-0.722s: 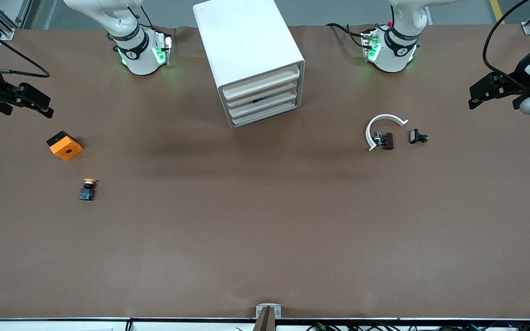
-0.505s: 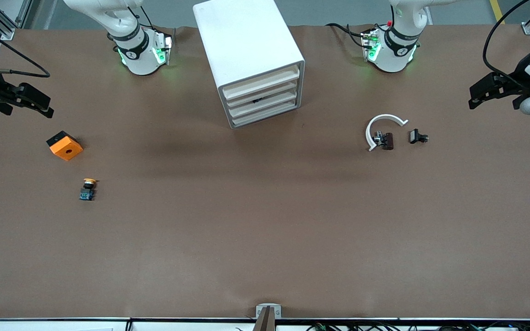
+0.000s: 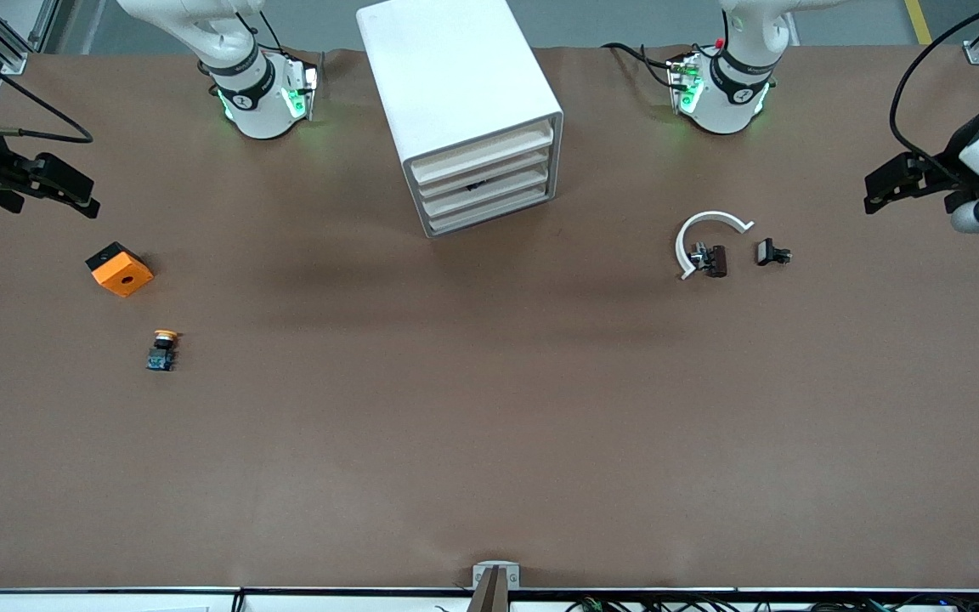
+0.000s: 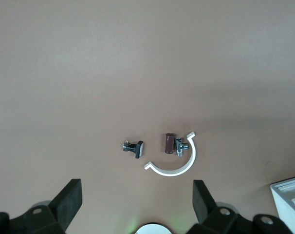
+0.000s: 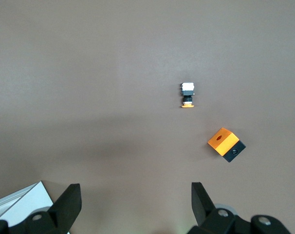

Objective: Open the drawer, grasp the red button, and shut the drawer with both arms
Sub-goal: 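Move the left gripper toward the white drawer cabinet, then hook the left gripper onto the drawer front of the cabinet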

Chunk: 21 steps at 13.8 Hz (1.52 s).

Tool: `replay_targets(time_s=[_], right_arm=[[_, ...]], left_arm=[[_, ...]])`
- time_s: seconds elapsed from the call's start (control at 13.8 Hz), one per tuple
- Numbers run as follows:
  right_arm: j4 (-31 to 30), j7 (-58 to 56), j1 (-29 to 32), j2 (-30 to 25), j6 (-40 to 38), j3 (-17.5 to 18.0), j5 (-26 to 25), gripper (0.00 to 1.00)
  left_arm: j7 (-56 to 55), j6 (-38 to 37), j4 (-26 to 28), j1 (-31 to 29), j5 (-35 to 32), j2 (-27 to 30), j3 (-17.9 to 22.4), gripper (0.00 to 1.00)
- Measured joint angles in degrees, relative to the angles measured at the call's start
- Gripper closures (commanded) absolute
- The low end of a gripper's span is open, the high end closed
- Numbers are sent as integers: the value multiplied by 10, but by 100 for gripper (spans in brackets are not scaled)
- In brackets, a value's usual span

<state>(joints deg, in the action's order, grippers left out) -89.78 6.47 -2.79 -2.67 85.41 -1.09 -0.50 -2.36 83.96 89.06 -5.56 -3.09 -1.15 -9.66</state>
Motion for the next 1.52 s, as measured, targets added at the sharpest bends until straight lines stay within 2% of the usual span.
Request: replay_targets(time_s=[0.22, 0.51, 0.87, 1.08, 1.52], right_arm=[[0, 0, 0, 0, 0, 0, 0, 0], [0, 0, 0, 0, 0, 0, 0, 0], [0, 0, 0, 0, 0, 0, 0, 0], [0, 0, 0, 0, 0, 0, 0, 0], [0, 0, 0, 0, 0, 0, 0, 0]], left_arm=[[-1, 6, 0, 1, -2, -46, 0, 0], [-10, 52, -1, 1, -1, -103, -1, 0], [-90, 101, -2, 2, 43, -170, -1, 0], [-205, 117, -2, 17, 61, -213, -3, 0], [-511, 150, -3, 107, 105, -291, -6, 0]])
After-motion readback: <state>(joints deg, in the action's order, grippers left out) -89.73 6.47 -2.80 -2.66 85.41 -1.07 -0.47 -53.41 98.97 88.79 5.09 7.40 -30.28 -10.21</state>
